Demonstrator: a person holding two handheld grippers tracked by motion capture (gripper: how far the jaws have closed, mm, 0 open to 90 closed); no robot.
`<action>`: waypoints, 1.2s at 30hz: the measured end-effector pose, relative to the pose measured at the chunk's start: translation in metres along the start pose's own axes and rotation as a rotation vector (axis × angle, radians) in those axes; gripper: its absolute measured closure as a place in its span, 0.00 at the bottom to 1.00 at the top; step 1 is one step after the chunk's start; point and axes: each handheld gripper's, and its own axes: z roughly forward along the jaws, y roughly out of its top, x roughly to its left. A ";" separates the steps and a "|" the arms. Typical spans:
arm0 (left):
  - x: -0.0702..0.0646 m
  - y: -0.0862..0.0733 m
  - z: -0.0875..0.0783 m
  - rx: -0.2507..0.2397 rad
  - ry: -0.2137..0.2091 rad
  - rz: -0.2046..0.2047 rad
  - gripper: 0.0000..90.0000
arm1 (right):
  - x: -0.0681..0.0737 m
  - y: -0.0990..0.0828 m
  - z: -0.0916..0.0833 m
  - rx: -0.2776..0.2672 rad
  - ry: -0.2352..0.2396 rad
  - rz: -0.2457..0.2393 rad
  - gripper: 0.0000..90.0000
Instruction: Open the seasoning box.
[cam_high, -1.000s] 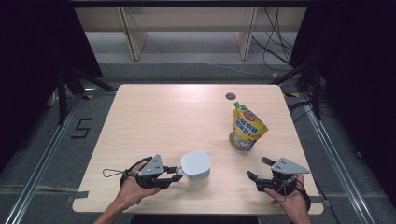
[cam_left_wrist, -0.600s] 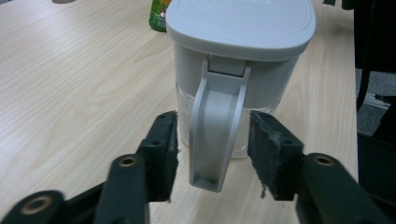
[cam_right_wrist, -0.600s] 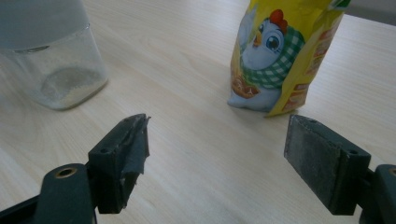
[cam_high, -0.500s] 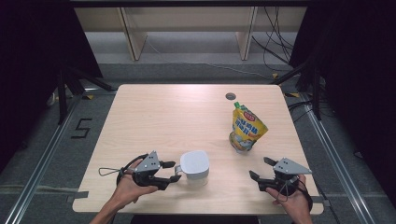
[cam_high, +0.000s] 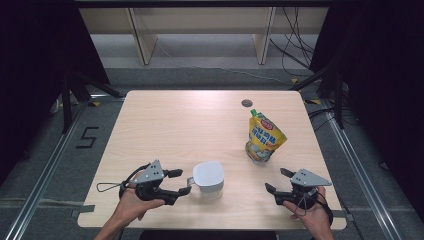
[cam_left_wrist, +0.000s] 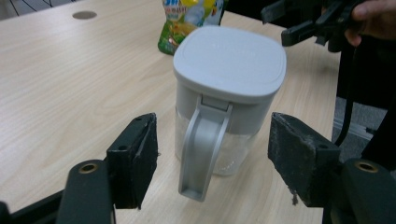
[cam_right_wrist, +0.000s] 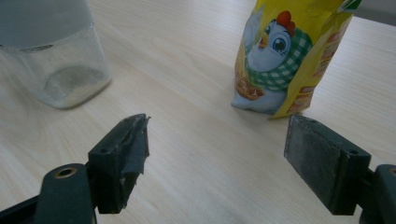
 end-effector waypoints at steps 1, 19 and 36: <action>-0.001 0.001 -0.001 -0.006 0.003 -0.021 0.38 | 0.000 0.000 0.000 -0.003 -0.007 -0.004 0.25; -0.010 0.017 -0.007 -0.115 0.062 0.001 0.95 | 0.005 0.001 0.002 0.015 -0.021 -0.005 0.26; -0.005 0.021 0.015 -0.072 0.060 0.013 0.99 | 0.008 0.003 0.004 0.005 -0.011 -0.032 0.28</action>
